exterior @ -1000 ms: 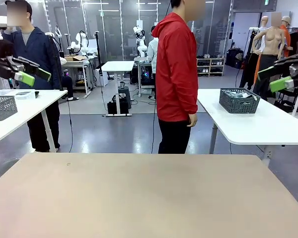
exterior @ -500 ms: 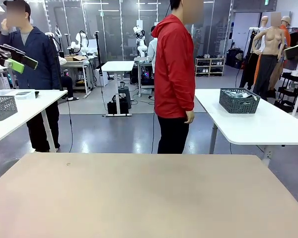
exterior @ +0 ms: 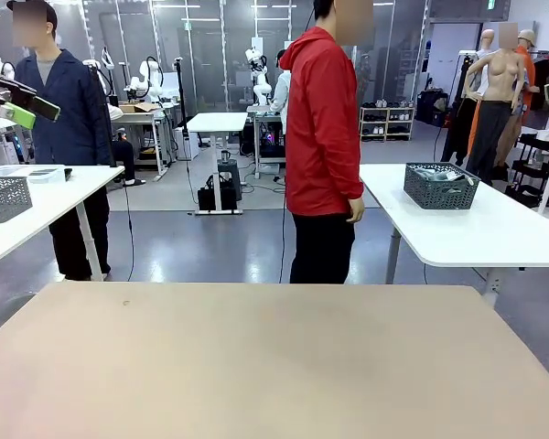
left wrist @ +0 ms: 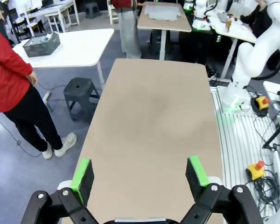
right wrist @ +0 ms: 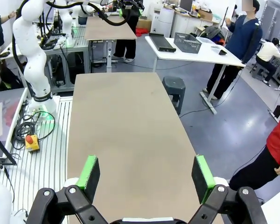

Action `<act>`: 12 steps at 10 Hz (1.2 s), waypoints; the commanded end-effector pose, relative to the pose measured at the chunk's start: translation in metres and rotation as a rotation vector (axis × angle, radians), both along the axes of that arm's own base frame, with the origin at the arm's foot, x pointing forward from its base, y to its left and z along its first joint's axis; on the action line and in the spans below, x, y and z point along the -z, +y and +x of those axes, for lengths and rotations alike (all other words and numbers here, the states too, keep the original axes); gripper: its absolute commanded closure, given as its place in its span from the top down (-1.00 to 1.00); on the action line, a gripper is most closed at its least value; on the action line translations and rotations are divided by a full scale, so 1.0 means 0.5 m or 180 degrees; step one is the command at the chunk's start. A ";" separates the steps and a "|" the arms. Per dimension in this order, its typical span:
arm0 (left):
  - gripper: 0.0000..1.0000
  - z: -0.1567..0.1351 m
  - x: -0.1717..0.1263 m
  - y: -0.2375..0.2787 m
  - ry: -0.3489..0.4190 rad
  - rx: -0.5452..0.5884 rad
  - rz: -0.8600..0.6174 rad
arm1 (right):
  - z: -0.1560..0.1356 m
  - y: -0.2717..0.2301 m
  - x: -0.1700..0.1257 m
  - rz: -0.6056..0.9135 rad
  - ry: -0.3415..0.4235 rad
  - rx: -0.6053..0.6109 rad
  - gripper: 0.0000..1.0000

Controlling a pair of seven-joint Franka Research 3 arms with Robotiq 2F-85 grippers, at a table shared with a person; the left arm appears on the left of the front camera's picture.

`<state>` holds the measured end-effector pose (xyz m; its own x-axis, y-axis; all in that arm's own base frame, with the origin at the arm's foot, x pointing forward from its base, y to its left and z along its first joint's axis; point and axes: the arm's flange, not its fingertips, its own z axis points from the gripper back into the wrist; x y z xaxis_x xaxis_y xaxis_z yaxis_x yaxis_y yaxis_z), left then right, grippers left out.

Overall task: Fold the towels and place them in the basket.
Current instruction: When a person lays out a Towel with hook on the table, fold it in half twice.

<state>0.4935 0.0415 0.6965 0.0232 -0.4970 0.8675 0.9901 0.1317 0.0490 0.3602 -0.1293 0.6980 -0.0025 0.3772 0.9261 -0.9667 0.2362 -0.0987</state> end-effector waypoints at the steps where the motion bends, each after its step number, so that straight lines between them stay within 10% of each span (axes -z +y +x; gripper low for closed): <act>1: 1.00 0.004 -0.007 0.015 -0.0013 0.0038 0.0065 | 0.003 -0.005 -0.006 -0.0046 0.0054 0.0013 1.00; 12: 1.00 -0.004 -0.007 0.037 -0.0012 -0.0094 0.0075 | 0.012 0.006 0.009 -0.0029 0.0046 -0.0015 1.00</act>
